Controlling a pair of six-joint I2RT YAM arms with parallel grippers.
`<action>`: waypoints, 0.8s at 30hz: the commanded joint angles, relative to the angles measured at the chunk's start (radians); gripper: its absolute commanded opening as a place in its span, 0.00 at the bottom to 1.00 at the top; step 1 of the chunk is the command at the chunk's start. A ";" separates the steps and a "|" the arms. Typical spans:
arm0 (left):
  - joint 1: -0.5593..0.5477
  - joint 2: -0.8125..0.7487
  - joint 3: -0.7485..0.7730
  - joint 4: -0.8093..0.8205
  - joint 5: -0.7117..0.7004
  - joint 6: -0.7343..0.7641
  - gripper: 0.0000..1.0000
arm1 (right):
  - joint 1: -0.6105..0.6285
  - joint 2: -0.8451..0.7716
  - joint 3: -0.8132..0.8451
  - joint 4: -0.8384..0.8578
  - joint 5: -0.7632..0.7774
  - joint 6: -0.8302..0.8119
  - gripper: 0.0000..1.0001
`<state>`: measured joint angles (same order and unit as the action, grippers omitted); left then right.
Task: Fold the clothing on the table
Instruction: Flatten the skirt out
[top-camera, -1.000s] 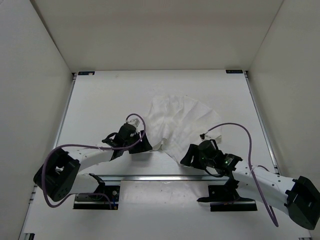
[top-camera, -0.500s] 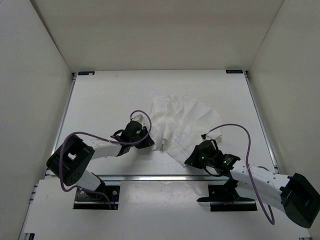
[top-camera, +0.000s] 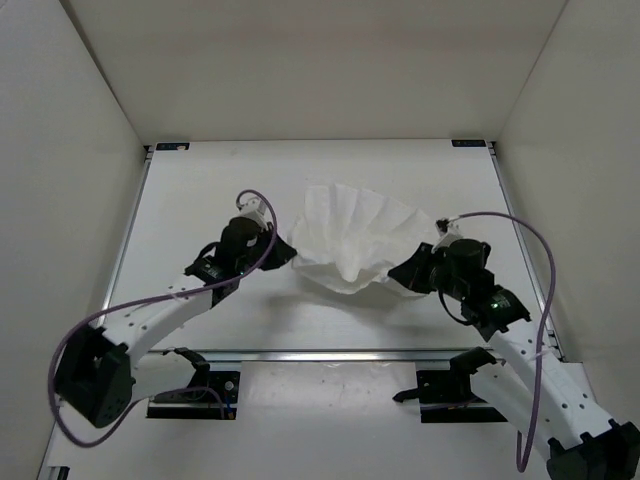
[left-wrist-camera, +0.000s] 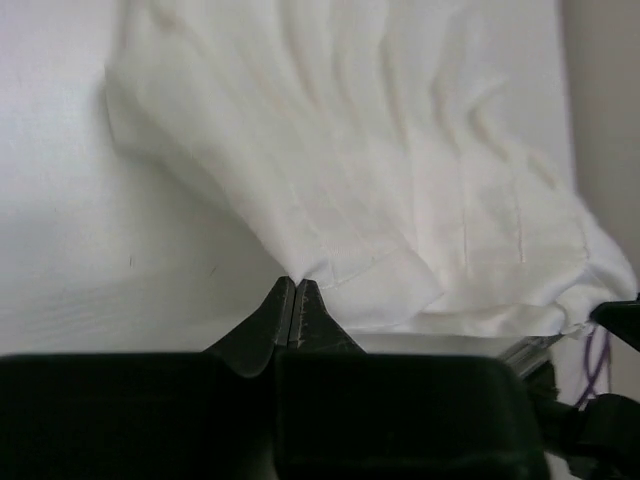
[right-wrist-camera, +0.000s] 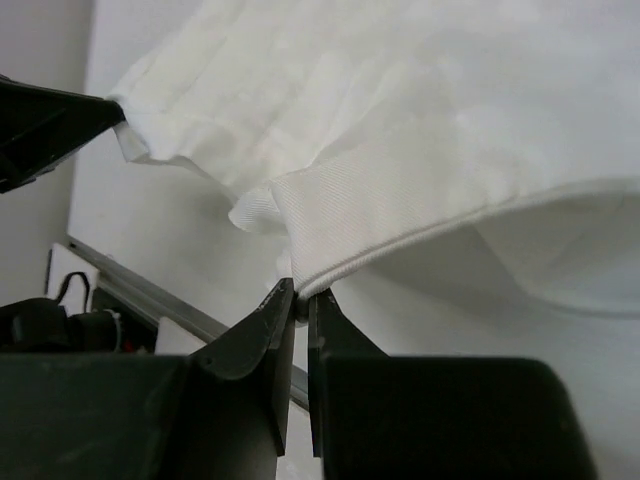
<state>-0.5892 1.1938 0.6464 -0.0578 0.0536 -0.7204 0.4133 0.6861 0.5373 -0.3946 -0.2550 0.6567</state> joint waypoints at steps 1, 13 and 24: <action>0.029 -0.181 0.134 -0.183 -0.026 0.082 0.00 | -0.045 -0.020 0.166 -0.050 -0.143 -0.156 0.00; 0.239 -0.239 0.439 -0.384 0.126 0.174 0.00 | -0.140 0.291 0.644 -0.080 -0.346 -0.304 0.00; 0.350 0.081 1.069 -0.591 0.060 0.351 0.00 | -0.071 0.707 1.296 -0.139 -0.257 -0.465 0.00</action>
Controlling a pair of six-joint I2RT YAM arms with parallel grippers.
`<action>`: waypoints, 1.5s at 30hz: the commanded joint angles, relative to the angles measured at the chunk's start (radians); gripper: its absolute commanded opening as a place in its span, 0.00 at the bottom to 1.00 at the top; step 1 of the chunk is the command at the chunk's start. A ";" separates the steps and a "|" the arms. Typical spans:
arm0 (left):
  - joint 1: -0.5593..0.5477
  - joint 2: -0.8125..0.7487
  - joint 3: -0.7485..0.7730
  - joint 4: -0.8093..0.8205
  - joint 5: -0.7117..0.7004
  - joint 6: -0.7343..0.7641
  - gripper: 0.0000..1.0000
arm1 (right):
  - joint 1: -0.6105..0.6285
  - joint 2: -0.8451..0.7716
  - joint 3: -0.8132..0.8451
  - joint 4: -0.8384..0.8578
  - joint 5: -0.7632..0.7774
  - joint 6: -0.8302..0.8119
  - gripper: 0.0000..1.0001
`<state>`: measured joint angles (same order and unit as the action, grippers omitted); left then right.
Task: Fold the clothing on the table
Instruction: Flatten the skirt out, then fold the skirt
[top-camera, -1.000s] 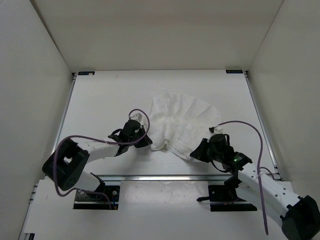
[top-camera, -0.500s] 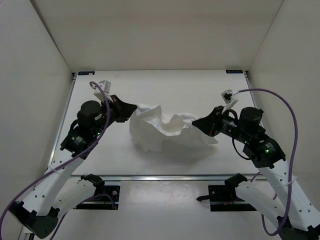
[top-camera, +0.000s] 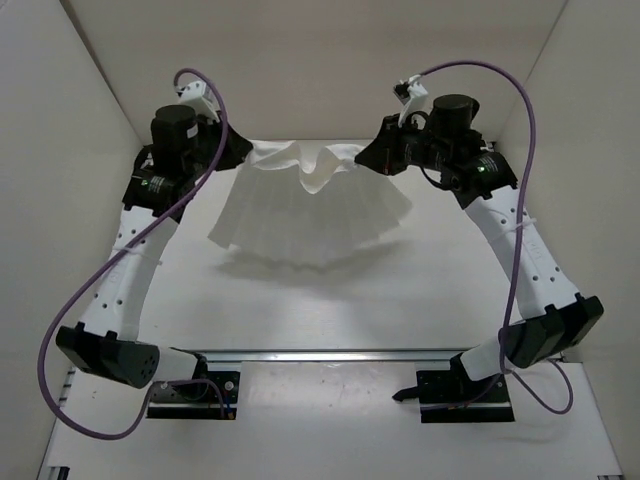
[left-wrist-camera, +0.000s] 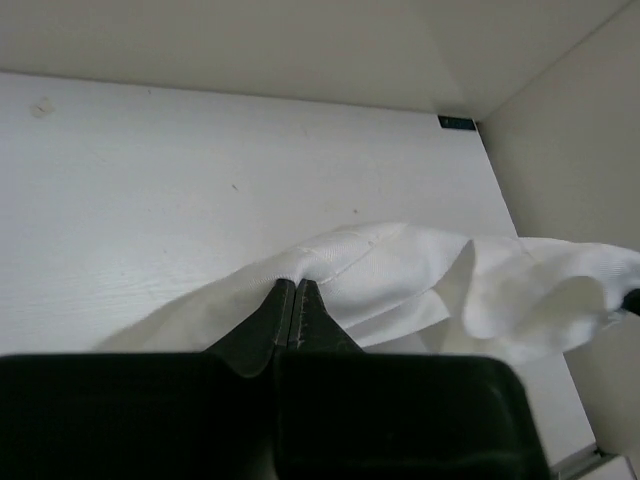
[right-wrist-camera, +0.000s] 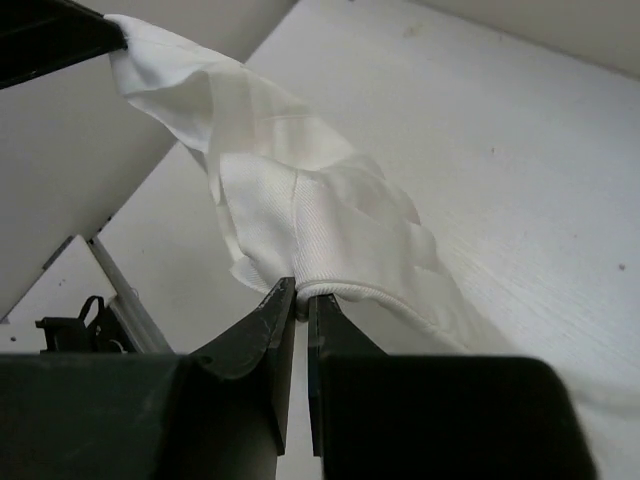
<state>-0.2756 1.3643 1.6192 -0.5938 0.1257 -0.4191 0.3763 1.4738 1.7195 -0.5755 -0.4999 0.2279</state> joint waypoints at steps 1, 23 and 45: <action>0.029 -0.103 0.070 -0.055 -0.018 0.058 0.00 | -0.069 -0.082 0.088 0.039 -0.032 -0.033 0.00; -0.036 -0.461 -1.217 0.290 0.002 -0.159 0.71 | -0.119 -0.416 -1.186 0.324 0.107 0.232 0.59; -0.123 -0.105 -1.171 0.552 -0.166 -0.245 0.60 | 0.038 0.091 -0.980 0.462 0.296 0.280 0.51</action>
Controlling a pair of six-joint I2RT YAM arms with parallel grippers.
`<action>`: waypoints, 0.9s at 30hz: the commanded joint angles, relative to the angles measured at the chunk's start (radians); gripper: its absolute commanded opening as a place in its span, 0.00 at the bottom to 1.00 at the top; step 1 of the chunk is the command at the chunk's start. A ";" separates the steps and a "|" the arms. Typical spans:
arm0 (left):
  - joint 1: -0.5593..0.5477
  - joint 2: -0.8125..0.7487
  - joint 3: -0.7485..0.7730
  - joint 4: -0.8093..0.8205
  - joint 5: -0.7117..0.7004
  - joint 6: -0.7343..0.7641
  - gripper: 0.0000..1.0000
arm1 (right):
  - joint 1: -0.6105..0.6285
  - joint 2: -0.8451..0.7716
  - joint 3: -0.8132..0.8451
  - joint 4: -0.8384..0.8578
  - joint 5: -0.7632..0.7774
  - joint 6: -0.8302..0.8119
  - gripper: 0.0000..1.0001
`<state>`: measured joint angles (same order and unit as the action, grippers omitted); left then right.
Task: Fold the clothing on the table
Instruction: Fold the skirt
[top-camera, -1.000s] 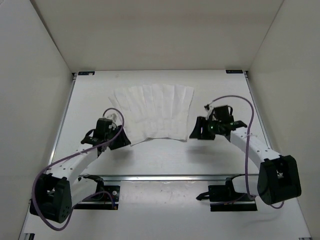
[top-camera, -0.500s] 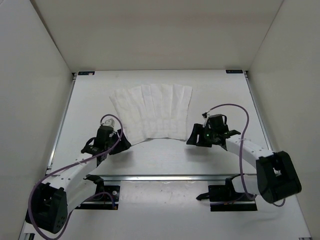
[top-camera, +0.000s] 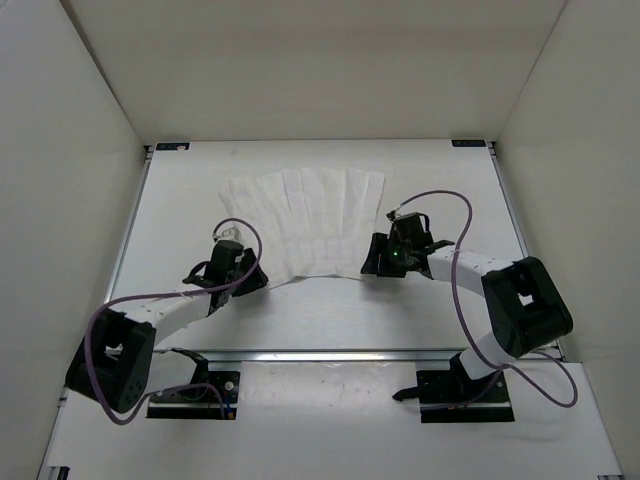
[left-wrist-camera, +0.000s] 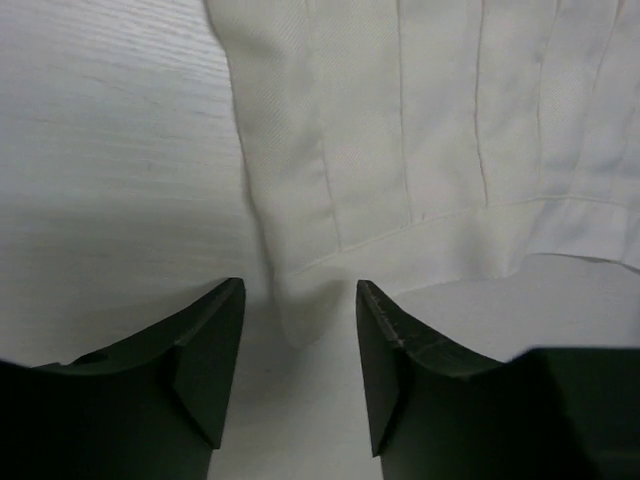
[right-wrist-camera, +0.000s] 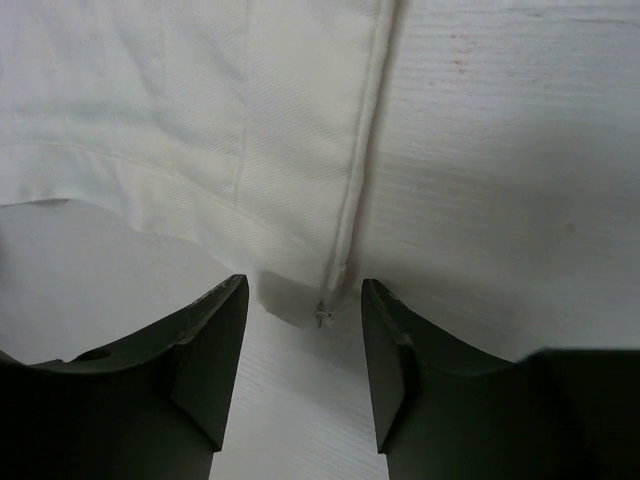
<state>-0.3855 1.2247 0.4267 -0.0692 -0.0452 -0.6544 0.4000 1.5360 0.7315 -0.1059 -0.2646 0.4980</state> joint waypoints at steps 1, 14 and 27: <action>-0.018 0.059 0.015 0.040 0.017 -0.011 0.57 | 0.014 0.024 0.003 0.001 0.050 0.007 0.45; -0.021 -0.072 0.084 -0.096 0.071 0.062 0.00 | 0.002 -0.153 0.002 -0.162 -0.038 -0.047 0.00; -0.069 -0.596 0.092 -0.572 0.146 0.042 0.00 | -0.027 -0.801 -0.046 -0.665 -0.162 -0.015 0.00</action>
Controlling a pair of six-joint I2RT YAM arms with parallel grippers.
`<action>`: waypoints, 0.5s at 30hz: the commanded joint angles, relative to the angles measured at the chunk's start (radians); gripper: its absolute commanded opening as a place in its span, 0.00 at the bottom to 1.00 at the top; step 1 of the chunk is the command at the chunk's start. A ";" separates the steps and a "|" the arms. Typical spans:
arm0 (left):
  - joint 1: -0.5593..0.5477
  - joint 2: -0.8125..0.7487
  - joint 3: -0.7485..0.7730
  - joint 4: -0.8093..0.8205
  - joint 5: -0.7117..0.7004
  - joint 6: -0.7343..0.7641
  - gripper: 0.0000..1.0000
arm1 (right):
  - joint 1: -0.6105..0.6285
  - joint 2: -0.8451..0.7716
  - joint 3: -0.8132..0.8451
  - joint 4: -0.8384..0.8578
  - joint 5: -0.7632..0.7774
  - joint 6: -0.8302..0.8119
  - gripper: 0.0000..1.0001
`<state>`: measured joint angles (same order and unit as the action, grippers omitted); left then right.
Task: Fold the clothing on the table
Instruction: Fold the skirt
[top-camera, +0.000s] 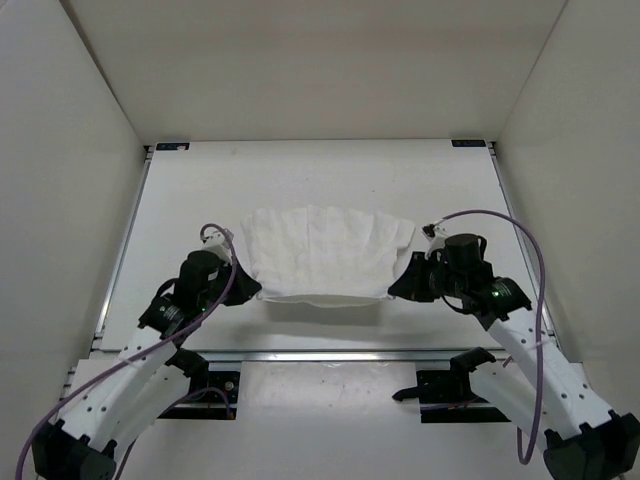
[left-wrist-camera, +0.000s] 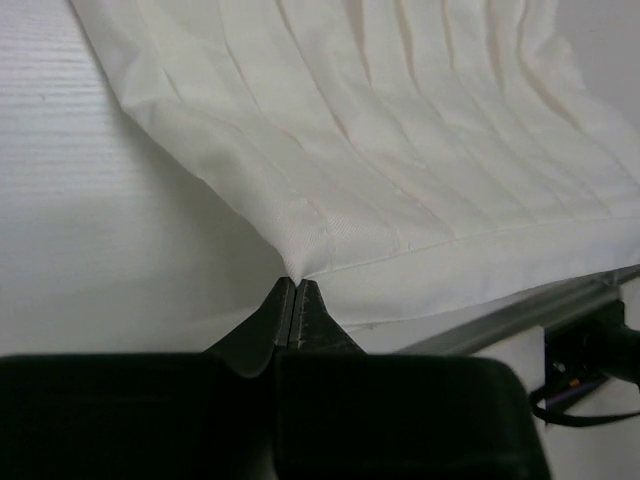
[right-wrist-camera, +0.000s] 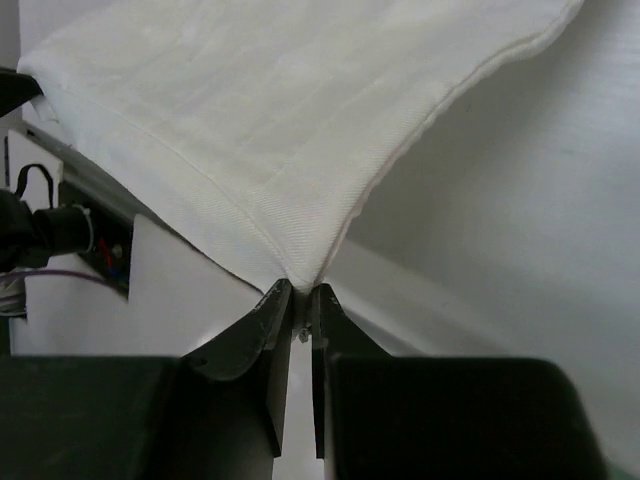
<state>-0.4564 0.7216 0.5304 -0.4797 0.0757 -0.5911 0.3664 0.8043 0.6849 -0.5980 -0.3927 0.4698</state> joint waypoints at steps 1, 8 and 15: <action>0.008 -0.135 -0.007 -0.177 0.050 -0.029 0.00 | 0.002 -0.106 0.002 -0.198 -0.041 0.019 0.00; 0.024 -0.180 0.166 -0.323 0.114 -0.007 0.00 | -0.099 -0.203 0.102 -0.448 -0.137 -0.017 0.00; 0.130 0.050 0.180 -0.121 0.138 0.065 0.00 | -0.201 -0.006 0.078 -0.230 -0.213 -0.068 0.00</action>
<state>-0.3771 0.6868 0.7269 -0.6666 0.2932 -0.5812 0.1822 0.7029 0.7990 -0.9318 -0.6205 0.4381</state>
